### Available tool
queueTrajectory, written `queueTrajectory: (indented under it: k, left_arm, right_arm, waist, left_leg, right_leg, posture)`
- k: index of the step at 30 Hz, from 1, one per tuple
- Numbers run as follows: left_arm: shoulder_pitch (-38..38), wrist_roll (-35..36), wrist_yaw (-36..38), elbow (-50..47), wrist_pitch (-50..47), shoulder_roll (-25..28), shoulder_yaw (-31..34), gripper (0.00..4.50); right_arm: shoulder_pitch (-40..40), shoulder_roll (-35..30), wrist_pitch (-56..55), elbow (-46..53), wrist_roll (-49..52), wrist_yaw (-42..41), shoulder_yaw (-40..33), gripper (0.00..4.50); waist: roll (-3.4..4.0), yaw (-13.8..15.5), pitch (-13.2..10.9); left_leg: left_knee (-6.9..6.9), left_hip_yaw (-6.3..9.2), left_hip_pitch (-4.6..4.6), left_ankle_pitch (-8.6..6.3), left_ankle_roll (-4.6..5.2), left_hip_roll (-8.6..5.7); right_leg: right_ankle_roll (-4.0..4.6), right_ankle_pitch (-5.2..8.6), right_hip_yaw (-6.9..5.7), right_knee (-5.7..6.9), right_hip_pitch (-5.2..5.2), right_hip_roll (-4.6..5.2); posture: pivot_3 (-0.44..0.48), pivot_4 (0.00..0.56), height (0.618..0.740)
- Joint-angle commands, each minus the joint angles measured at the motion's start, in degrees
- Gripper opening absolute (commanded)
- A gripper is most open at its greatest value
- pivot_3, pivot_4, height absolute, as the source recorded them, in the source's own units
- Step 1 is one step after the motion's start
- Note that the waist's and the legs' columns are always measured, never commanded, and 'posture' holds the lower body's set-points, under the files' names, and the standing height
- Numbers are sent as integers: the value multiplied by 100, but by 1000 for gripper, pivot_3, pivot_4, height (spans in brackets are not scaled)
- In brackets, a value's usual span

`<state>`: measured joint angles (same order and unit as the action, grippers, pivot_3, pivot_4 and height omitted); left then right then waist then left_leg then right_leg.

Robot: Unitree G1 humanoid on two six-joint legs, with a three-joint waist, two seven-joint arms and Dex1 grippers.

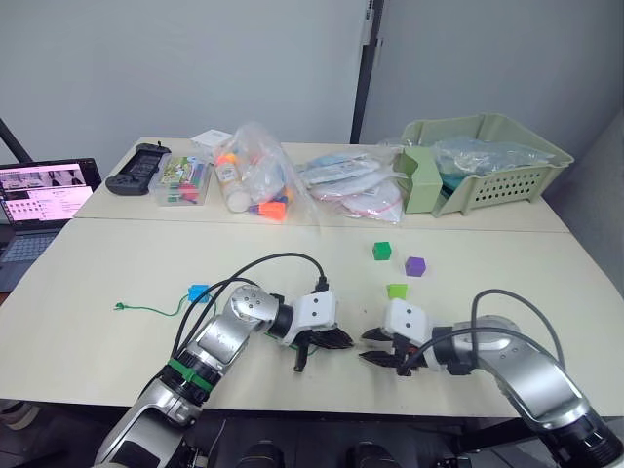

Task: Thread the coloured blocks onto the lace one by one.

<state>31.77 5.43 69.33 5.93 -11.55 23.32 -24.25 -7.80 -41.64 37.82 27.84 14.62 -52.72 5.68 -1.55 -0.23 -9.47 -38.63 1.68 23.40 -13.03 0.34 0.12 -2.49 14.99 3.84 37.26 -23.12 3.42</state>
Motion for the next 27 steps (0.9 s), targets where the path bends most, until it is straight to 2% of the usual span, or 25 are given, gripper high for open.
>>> queueTrajectory:
  k: [1, 4, 6, 12, 18, 27]
  left_arm:
    - [-57, 278, -23, -344, -120, 62, 281, 0]
    - [-129, 417, -98, -450, -206, 89, 446, 0]
    - [-206, 642, -147, -517, -362, 44, 629, 0]
    - [-353, 697, -52, -520, -334, 318, 734, 0]
    - [-320, 649, -65, -455, -257, 370, 656, 0]
    - [-418, 576, -119, -507, -135, 392, 594, 0]
  right_arm:
    - [503, 394, 508, 631, 625, 642, -1200, 3009]
    - [944, 867, 665, 918, 807, 1203, -1701, 3009]
    - [1173, 1422, 582, 965, 713, 1893, -1972, 3009]
    - [1378, 2418, 118, 819, 120, 3265, -1861, 3009]
    - [1077, 2717, -364, 205, -338, 3829, -1540, 3009]
    - [-351, 2565, -508, -1128, -438, 4090, -1630, 3009]
  waist:
    - [0, 1, 0]
    - [1, -6, 0]
    - [1, -15, 1]
    - [6, -69, 3]
    - [6, -63, 3]
    - [6, -73, 3]
  left_leg:
    - [0, 5, 0, 0, 0, 0]
    - [0, 14, -5, 0, 0, 1]
    - [0, 12, -9, 0, 0, 3]
    - [1, 7, -12, 0, 0, 3]
    - [0, -12, -16, 0, 0, 1]
    - [3, -18, -15, 0, 0, 0]
  right_leg:
    - [0, 0, 3, 0, -1, 1]
    - [0, 0, 5, 4, 2, 0]
    - [0, 0, 6, 6, 3, 0]
    - [-1, 0, 12, 21, -7, 0]
    - [-1, 1, 14, 23, -5, 0]
    - [-1, 0, 13, 25, -7, -1]
  posture:
    - [0, 150, 740]
    - [0, 150, 740]
    - [0, 150, 740]
    - [0, 150, 740]
    - [0, 150, 740]
    - [0, 150, 740]
